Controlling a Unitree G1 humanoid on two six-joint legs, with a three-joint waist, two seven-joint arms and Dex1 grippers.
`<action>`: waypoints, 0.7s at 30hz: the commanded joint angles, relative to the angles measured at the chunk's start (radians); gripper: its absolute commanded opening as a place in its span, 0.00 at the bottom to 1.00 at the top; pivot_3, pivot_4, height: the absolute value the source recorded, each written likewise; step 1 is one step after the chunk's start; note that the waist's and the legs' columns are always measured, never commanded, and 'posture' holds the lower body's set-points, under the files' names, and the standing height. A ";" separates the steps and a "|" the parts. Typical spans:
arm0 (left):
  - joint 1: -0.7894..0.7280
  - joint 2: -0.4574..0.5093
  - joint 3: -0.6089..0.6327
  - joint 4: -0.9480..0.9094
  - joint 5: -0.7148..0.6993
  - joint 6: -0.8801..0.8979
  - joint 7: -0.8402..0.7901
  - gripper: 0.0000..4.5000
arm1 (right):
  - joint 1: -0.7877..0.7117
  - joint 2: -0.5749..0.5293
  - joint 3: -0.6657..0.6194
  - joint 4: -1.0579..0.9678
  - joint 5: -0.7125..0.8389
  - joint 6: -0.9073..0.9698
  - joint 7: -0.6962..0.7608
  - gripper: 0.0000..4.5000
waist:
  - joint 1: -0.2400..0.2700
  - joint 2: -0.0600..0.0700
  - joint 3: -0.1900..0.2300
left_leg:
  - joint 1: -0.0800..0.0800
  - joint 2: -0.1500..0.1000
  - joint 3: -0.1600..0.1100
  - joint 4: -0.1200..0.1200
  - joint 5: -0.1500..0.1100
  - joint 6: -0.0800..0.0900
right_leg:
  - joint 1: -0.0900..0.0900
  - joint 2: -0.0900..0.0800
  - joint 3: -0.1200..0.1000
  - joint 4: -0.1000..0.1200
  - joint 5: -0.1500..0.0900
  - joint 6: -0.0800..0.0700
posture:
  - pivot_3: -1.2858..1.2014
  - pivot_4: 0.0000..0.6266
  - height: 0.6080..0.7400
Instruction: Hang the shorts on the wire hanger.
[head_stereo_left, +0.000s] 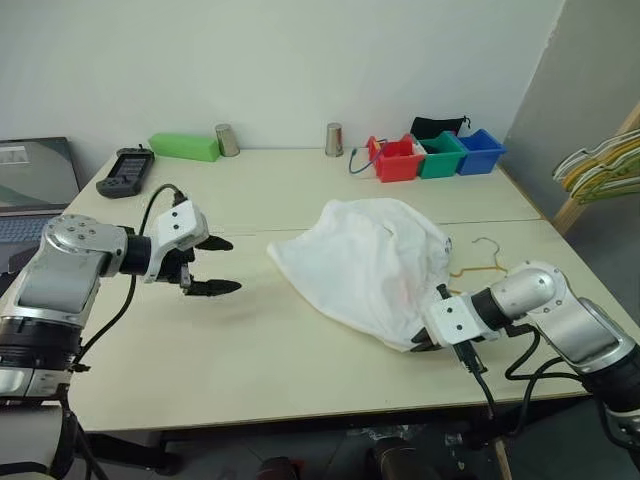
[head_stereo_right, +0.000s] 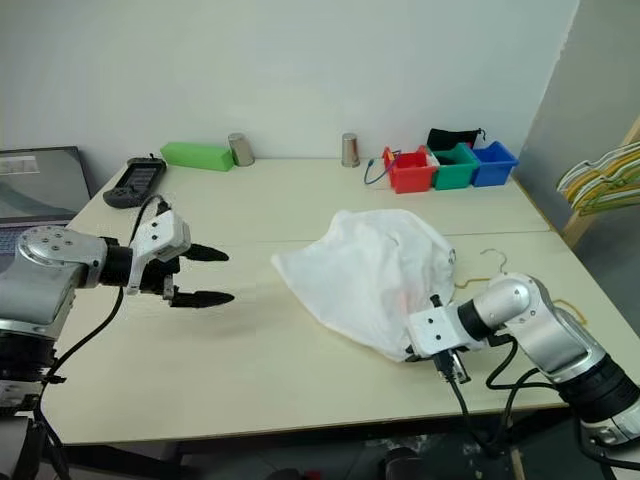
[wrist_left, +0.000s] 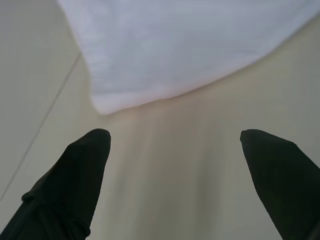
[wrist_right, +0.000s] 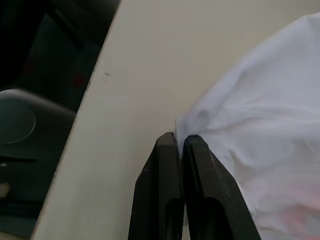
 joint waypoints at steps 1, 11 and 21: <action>0.004 -0.008 -0.035 -0.042 -0.009 -0.044 -0.079 0.99 | -0.001 -0.002 -0.033 -0.061 0.055 0.095 0.002 0.00 | 0.000 0.000 0.000 | 0.000 0.000 0.000 0.000 0.000 0.000 | 0.000 0.000 0.000 0.000 0.000 0.000 | 0.49 0.06 1.00; -0.269 -0.309 -0.227 0.552 0.399 -0.741 0.320 0.99 | 0.019 -0.033 -0.047 -0.160 0.112 0.241 -0.007 0.00 | 0.002 -0.001 -0.001 | 0.002 0.000 -0.003 0.001 0.000 0.000 | 0.007 0.004 0.003 -0.007 0.000 0.000 | 0.47 0.06 1.00; -0.436 -0.393 -0.307 0.949 0.503 -0.937 0.182 0.99 | 0.032 -0.044 -0.049 -0.169 0.119 0.269 -0.049 0.00 | -0.058 -0.001 -0.001 | -0.002 0.000 -0.002 0.000 -0.003 0.006 | 0.007 0.004 0.005 -0.014 0.002 -0.002 | 0.45 0.07 1.00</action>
